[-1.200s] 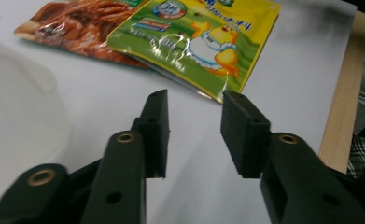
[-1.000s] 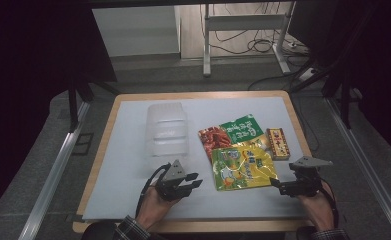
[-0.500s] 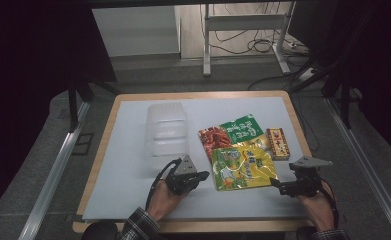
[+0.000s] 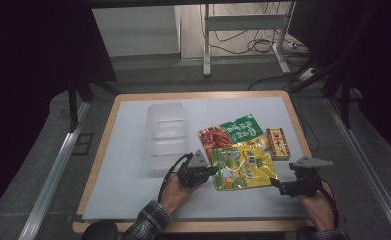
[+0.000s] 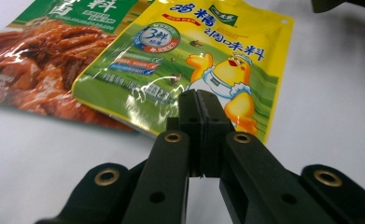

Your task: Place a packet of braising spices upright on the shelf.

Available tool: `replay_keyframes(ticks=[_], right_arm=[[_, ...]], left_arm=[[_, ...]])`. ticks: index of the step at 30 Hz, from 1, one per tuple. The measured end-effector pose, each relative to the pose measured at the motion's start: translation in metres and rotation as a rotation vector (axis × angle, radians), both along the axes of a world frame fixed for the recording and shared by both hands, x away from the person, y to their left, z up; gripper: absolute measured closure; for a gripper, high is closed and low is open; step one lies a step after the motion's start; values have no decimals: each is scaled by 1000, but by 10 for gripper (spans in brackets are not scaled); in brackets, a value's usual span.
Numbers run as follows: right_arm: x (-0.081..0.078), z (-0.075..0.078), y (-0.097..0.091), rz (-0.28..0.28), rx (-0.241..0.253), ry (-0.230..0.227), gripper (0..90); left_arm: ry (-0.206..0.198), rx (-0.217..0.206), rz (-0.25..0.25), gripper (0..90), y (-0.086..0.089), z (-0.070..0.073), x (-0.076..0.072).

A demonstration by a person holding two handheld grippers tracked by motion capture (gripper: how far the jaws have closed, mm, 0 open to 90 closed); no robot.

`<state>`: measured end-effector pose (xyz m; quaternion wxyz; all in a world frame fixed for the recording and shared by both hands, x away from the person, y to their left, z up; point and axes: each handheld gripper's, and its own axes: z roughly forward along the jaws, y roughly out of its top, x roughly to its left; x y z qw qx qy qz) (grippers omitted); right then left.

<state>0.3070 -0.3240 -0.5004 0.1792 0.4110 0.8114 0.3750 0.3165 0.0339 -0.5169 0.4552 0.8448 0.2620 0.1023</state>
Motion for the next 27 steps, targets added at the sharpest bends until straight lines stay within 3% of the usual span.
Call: replay_keyframes(ticks=[10,15,18,20,27], right_arm=[[0,1,1,6,3,3,50],[0,1,0,3,0,2,49],[0,1,1,5,-4,3,48],[-1,1,1,5,-5,3,49],[-1,1,2,10,4,13,48]], left_arm=[[10,18,-12,900,-22,-9,13],[-4,60,-18,900,-33,-11,13],[15,71,-10,900,-34,-12,13],[44,53,-9,900,-32,-12,16],[43,87,3,900,-22,-18,14]])
